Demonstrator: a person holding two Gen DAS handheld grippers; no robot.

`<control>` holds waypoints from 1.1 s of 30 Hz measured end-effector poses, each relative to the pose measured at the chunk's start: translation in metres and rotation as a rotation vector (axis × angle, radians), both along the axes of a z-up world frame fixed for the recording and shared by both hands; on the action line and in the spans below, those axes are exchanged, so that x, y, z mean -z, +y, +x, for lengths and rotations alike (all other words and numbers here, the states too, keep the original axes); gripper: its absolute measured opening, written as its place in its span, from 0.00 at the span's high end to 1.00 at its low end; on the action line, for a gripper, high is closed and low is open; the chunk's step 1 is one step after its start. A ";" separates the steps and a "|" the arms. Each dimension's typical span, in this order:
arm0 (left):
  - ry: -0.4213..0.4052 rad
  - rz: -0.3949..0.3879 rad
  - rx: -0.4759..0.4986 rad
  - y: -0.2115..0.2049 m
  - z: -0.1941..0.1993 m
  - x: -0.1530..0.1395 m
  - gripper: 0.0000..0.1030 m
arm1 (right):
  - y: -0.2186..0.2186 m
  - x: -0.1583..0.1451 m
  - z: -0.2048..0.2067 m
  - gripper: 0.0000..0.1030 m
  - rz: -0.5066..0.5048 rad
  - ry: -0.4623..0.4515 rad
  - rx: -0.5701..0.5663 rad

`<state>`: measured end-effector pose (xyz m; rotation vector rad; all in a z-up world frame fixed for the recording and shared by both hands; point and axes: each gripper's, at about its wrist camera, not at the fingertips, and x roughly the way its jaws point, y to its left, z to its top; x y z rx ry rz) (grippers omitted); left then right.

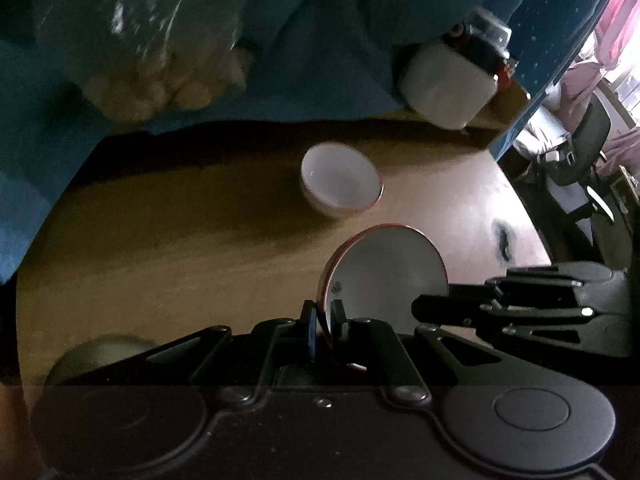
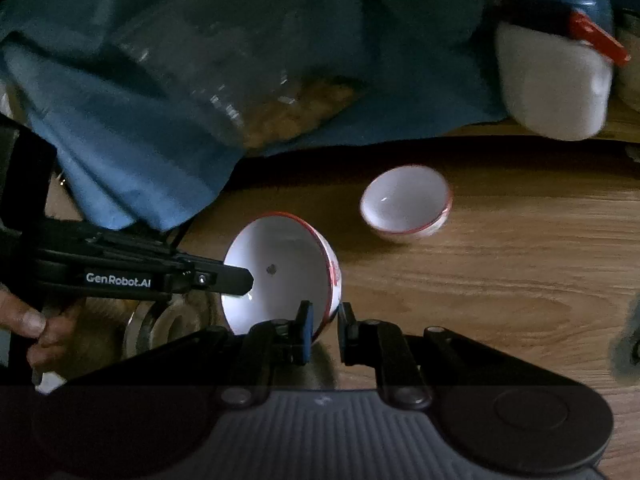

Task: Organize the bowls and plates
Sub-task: 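Lift the white bowl with the left tool and carry it over the steel bowl, then lower the white bowl into the steel bowl and open the left tool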

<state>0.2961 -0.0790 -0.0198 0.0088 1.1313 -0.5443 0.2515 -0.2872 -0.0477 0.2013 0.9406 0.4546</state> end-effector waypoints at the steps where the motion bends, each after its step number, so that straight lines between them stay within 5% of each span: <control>1: 0.006 0.003 0.001 0.002 -0.002 0.001 0.94 | 0.002 0.000 -0.001 0.86 -0.003 0.006 -0.017; 33: 0.214 0.135 0.128 0.003 -0.026 0.039 0.89 | 0.024 0.027 -0.007 0.86 -0.064 0.229 -0.212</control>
